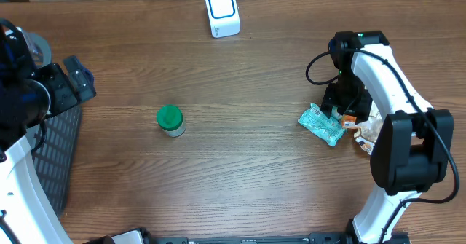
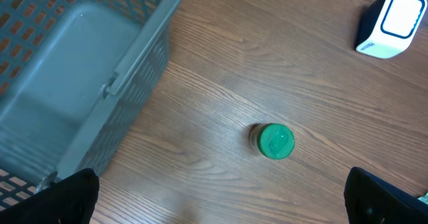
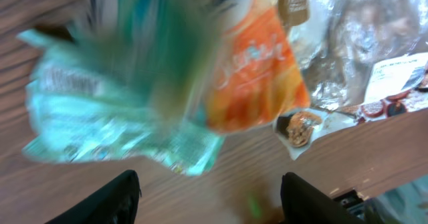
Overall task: Scan the item barcode
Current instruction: 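Carry the teal pack right and release it by the pouch, then reach the right gripper left toward the green-lidded jar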
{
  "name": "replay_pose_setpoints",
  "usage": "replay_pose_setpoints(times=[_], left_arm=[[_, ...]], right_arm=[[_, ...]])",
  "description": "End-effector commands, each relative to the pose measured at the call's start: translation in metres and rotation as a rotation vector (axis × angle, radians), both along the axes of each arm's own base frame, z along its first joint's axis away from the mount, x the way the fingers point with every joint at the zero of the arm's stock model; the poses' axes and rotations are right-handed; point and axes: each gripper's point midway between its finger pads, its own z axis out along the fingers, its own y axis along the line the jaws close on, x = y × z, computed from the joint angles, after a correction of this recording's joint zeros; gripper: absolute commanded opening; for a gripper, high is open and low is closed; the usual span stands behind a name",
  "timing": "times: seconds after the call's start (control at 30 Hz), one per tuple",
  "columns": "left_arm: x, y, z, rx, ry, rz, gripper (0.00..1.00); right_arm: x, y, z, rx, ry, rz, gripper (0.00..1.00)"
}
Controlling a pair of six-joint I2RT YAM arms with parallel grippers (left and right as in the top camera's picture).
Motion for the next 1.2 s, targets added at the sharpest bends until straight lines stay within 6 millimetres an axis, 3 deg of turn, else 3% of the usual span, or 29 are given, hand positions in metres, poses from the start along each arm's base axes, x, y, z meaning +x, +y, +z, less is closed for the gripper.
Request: replay_pose_setpoints(times=[0.0, 0.13, 0.23, 0.6, 0.73, 0.93, 1.17], left_arm=[[0.001, 0.001, 0.001, 0.008, -0.002, -0.014, 1.00], [0.001, 0.001, 0.001, 0.007, -0.002, -0.015, 1.00], [0.001, 0.001, 0.001, 0.008, -0.002, -0.014, 0.99], [0.001, 0.001, 0.001, 0.007, -0.002, -0.015, 0.99], [0.001, 0.001, 0.001, 0.008, -0.002, -0.014, 1.00], [0.001, 0.001, 0.001, 0.007, -0.002, -0.015, 1.00], [0.001, 0.000, 0.001, 0.007, -0.002, -0.015, 1.00]], right_arm=[[0.028, 0.027, 0.039, 0.114, -0.144, 0.075, 0.79], [0.047, 0.067, 0.080, 0.268, -0.279, 0.169, 0.81], [0.053, 0.104, 0.096, 0.402, -0.333, 0.254, 0.79], [0.039, 0.230, 0.092, 0.574, -0.403, 0.565, 0.95], [0.031, 0.269, 0.095, 0.606, -0.445, 0.664, 0.95], [0.022, 0.315, 0.103, 0.641, -0.529, 0.779, 0.95], [0.022, 0.350, 0.110, 0.672, -0.619, 0.852, 0.95]])
